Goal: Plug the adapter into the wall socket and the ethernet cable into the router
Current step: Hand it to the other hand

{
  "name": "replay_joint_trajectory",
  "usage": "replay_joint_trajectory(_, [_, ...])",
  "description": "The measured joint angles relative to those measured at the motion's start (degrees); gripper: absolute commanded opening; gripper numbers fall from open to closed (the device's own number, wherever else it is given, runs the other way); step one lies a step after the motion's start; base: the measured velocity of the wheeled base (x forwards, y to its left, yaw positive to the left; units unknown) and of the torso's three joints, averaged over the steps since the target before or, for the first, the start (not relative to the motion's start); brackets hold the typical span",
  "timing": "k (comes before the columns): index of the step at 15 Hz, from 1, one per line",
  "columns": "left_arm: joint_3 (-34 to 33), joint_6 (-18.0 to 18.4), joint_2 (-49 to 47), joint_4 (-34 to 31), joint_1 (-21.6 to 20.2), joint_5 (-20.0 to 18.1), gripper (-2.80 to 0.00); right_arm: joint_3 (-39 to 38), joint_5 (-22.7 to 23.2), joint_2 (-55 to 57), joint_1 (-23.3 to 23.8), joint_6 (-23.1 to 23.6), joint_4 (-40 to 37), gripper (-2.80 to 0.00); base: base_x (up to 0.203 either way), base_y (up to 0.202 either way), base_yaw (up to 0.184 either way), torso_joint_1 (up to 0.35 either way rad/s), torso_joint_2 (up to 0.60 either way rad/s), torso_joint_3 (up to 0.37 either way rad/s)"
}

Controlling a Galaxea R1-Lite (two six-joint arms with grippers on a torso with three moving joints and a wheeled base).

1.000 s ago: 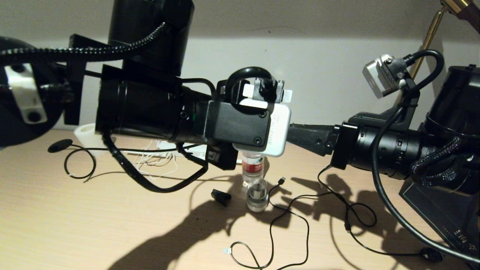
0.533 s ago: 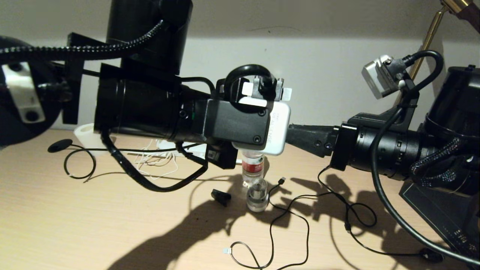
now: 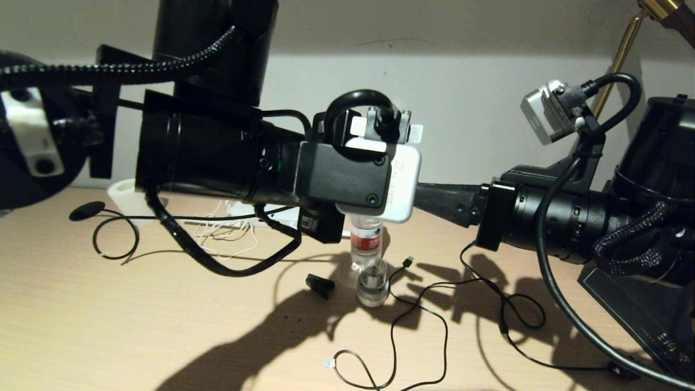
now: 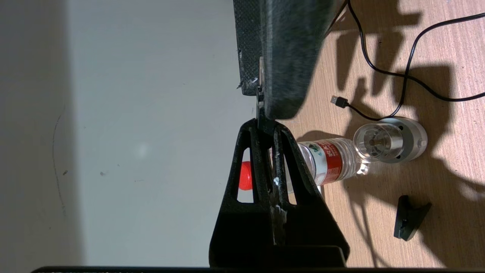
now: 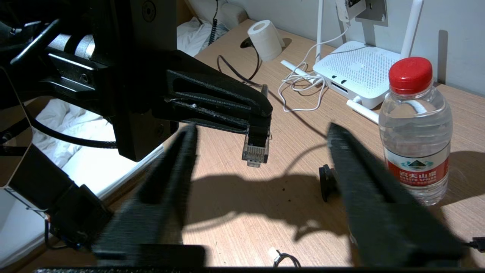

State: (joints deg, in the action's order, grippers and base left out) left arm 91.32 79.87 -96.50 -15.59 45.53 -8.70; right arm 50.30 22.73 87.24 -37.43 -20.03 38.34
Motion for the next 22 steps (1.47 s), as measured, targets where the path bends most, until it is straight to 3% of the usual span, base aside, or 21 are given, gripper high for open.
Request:
replay_joint_trajectory(10, [-0.89, 0.09, 0.11, 0.0, 0.36, -0.05, -2.8, -0.02, 0.01, 0.44, 0.0, -0.09, -0.06, -2.8, 0.0, 0.0, 0.0, 0.0, 0.0, 0.0])
replay_joint_trajectory(11, [-1.02, 0.06, 0.17, -0.02, 0.5, 0.0, 0.0, -0.23, 0.02, 0.44, 0.0, -0.07, 0.15, -2.8, 0.0, 0.0, 0.0, 0.0, 0.0, 0.0])
replay_joint_trajectory(15, [-1.16, -0.02, 0.58, -0.14, 0.89, -0.19, 0.0, -0.64, -0.1, 0.48, 0.02, -0.26, 0.71, -2.8, 0.0, 0.0, 0.0, 0.0, 0.0, 0.0])
replay_joint_trajectory(17, [-1.18, -0.09, 0.74, 0.81, 0.79, -0.74, 0.0, -0.74, -1.43, 0.46, 0.06, -2.58, 0.63, -2.8, 0.0, 0.0, 0.0, 0.0, 0.0, 0.0])
replay_joint_trajectory(20, [-2.34, -0.35, 1.59, 5.45, -1.42, -4.44, 0.0, 0.32, -5.17, 0.41, 0.62, -13.21, 0.55, -2.8, 0.0, 0.0, 0.0, 0.0, 0.0, 0.0])
replay_joint_trajectory(22, [-3.08, -0.38, 2.15, 8.32, -6.33, -10.18, 0.0, 2.42, -5.19, 0.44, 1.16, -22.0, -1.03, -2.8, 0.0, 0.0, 0.0, 0.0, 0.0, 0.0])
